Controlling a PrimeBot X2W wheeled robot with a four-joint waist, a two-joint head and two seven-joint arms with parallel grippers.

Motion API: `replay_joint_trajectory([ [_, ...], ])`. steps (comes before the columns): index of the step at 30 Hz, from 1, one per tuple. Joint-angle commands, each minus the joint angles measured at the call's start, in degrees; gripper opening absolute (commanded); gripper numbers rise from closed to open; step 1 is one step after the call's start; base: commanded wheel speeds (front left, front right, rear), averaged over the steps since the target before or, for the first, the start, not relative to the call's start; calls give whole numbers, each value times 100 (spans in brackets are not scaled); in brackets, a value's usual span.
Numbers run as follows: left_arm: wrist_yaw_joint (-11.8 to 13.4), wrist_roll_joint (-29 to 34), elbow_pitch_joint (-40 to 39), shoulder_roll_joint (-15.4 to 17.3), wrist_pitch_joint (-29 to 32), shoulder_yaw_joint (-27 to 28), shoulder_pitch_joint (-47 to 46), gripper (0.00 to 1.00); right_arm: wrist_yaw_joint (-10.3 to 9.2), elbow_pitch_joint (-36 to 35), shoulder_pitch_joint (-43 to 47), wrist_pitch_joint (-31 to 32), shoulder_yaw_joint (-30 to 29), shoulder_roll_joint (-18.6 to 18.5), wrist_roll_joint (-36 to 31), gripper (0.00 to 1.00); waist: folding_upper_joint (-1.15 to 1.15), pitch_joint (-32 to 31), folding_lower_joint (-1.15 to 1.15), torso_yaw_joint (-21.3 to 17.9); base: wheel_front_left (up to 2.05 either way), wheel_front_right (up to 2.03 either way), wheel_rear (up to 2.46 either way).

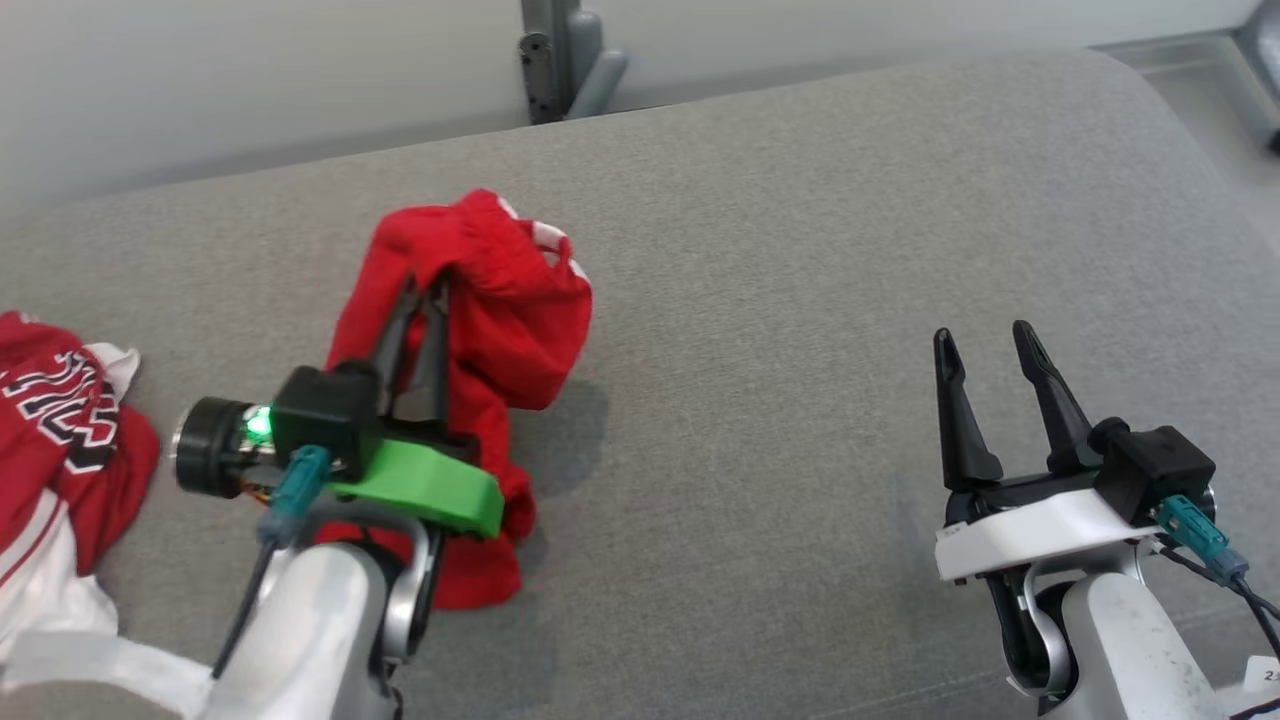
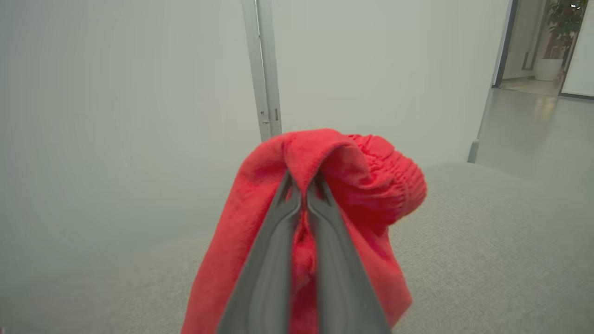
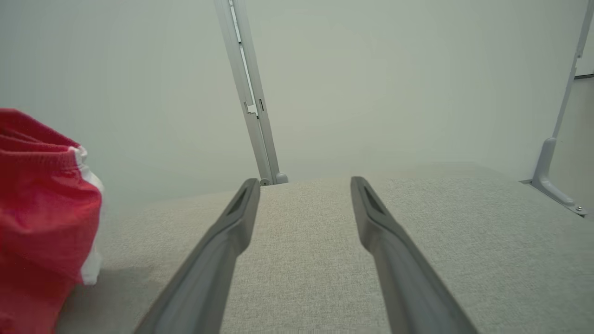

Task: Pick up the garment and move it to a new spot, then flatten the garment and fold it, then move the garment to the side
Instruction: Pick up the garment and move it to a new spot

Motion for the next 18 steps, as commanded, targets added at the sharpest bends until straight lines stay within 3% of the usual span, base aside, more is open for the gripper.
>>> replay_joint_trajectory([
  [1, -90, 11, 209, -81, 24, -123, -155, 0, -1, -2, -72, -17, 14, -3, 67, 100, 0, 345, 0, -575, 0, 0, 0],
  [10, -673, -80, 1936, -709, -158, -920, -707, 0, 0, 24, -152, -17, 19, -3, 252, 100, 0, 656, 0, -1124, 0, 0, 0],
  [18, -940, -395, 2984, -933, -356, -1295, -843, 0, -1, 53, -93, -17, -12, -3, 307, 100, 0, 646, 0, -1106, 0, 0, 0],
])
